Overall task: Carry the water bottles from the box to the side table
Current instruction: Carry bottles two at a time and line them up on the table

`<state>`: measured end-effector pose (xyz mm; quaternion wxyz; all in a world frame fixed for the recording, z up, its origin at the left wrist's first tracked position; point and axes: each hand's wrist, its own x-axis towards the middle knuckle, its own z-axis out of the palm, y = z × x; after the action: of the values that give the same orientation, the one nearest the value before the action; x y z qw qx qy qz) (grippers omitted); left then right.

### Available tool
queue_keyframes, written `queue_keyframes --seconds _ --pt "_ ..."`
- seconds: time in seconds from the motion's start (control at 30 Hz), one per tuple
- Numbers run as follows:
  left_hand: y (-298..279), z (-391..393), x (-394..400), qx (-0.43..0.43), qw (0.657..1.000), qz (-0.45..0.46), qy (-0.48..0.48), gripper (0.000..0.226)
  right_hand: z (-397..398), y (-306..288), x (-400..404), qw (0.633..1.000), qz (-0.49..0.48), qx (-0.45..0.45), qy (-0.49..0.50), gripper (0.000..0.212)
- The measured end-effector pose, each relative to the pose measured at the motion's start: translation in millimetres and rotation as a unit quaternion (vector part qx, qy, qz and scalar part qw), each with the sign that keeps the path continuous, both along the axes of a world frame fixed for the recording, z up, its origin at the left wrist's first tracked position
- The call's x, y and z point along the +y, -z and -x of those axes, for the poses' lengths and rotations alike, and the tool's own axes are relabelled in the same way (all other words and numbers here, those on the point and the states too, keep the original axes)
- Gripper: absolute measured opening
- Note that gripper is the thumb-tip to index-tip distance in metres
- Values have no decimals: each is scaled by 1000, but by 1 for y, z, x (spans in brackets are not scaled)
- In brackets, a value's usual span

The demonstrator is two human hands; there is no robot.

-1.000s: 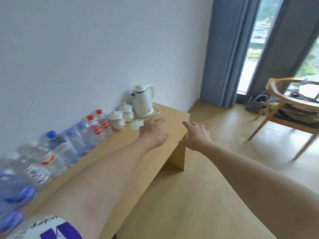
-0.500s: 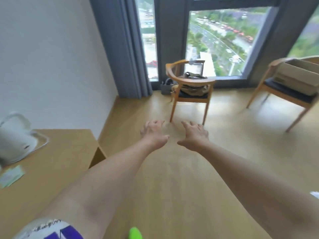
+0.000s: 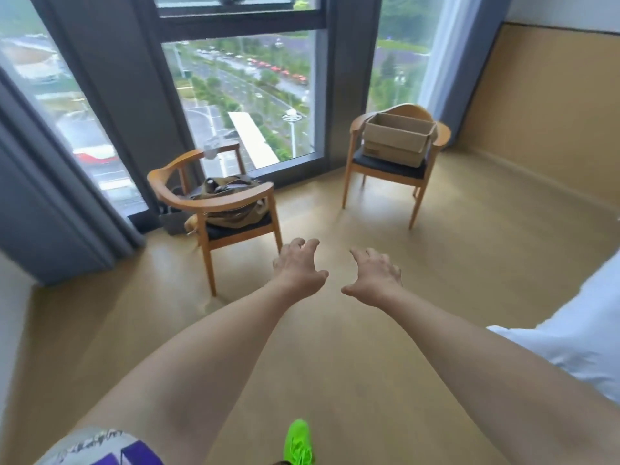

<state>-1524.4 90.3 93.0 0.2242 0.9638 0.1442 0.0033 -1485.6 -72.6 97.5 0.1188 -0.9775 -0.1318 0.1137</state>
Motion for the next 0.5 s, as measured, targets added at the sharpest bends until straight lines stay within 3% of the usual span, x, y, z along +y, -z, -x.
queue_keyframes --seconds 0.23,0.5 --pt "-28 -159 27 -21 998 -7 66 73 -120 -18 11 995 -15 -9 98 90" --pt "-2 -340 6 -9 989 -27 143 73 -283 8 -5 986 -34 11 164 87"
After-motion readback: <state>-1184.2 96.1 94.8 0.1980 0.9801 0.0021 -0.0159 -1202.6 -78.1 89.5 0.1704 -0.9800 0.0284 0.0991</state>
